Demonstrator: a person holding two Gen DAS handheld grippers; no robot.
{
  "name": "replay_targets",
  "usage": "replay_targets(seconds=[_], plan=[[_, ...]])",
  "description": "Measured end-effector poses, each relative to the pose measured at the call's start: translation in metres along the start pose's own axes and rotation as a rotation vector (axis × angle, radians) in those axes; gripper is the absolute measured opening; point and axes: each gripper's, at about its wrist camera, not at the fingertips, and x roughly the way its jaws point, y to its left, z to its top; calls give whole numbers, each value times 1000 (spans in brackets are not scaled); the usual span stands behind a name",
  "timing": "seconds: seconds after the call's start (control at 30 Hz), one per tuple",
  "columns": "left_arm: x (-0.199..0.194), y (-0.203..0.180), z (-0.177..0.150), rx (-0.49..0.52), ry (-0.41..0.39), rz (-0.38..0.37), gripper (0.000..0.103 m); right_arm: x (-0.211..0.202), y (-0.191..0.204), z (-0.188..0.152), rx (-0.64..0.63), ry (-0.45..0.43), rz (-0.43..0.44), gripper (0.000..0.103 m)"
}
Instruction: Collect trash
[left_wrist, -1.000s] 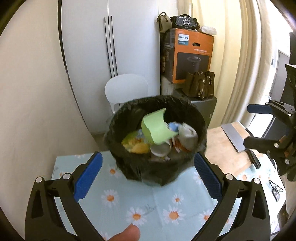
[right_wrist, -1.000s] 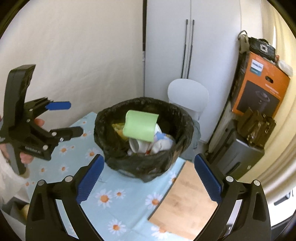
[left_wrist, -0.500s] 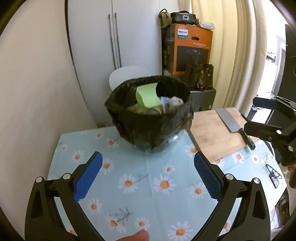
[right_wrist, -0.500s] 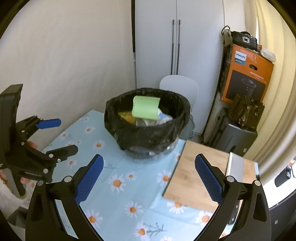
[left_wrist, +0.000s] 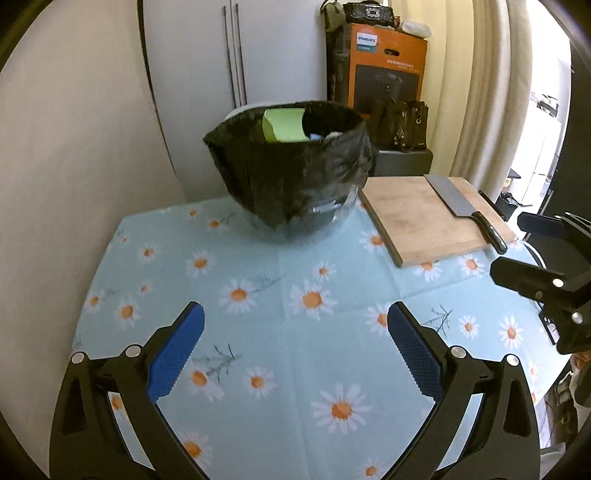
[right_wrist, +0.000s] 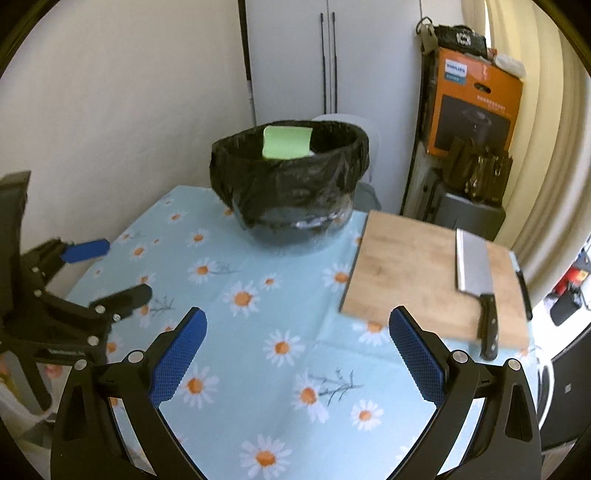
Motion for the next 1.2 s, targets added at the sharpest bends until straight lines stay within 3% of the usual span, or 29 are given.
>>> replay_targets(seconds=[0.13, 0.23, 1.2], plan=[[1, -1, -9, -16, 23, -22, 97, -1, 1, -7, 7, 13, -14, 95], [-1, -3, -13, -4, 12, 8, 97, -1, 3, -9, -5, 21, -40, 95], [0, -7, -13, 1, 23, 34, 97, 3, 11, -10, -36, 29, -13, 95]])
